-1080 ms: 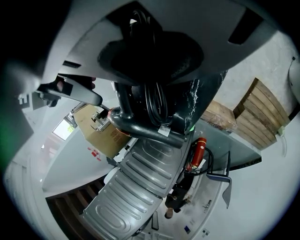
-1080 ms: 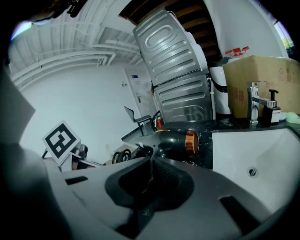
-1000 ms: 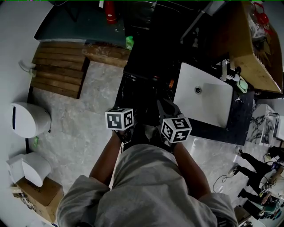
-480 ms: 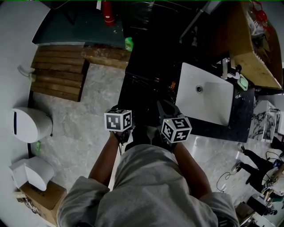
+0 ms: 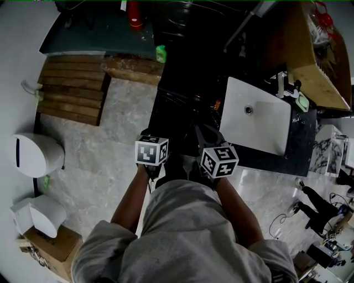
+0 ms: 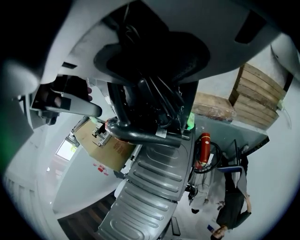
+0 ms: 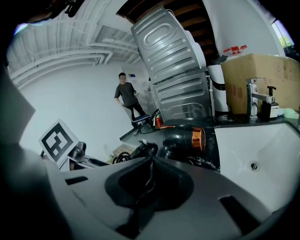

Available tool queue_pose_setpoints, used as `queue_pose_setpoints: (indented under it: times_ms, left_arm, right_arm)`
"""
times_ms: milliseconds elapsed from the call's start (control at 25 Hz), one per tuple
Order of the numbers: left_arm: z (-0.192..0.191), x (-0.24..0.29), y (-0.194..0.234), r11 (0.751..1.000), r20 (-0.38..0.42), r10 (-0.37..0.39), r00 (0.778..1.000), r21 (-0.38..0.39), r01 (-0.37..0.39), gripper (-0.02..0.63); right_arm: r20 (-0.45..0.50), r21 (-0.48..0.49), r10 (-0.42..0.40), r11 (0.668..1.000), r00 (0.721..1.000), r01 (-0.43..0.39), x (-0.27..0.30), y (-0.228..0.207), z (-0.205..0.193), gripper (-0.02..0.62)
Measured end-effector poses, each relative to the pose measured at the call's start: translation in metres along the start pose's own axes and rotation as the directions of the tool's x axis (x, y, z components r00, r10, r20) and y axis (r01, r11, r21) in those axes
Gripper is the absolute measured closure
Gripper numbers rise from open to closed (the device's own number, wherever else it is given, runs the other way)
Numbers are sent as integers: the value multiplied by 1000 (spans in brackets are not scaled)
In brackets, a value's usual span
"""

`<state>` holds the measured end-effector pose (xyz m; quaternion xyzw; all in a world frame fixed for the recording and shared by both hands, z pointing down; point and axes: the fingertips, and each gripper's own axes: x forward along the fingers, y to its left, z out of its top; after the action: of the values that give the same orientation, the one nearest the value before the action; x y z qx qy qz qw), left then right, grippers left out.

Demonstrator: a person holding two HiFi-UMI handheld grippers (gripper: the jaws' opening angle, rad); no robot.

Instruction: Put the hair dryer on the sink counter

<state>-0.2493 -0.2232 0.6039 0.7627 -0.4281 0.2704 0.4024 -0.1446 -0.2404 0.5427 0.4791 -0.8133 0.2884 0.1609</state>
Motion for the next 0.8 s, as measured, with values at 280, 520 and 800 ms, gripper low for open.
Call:
queue_pose_setpoints:
  times_ms: [280,520,800]
  left_arm:
    - [3,0,-2,988,-12,41,999,150,-39,373]
    - [3,-5,2,968,-65,25,998,252,-7,330]
    - [10,-10,13,912,-137,76,988,410,-13,328]
  right_arm:
    - [8,-3,-4,1000,1000,4,-2,2,2,569]
    - [28,-3,-17,1000,999,17,-8,2,10,569]
    - [31,12,-32,999,999,32,-10,0,8,569]
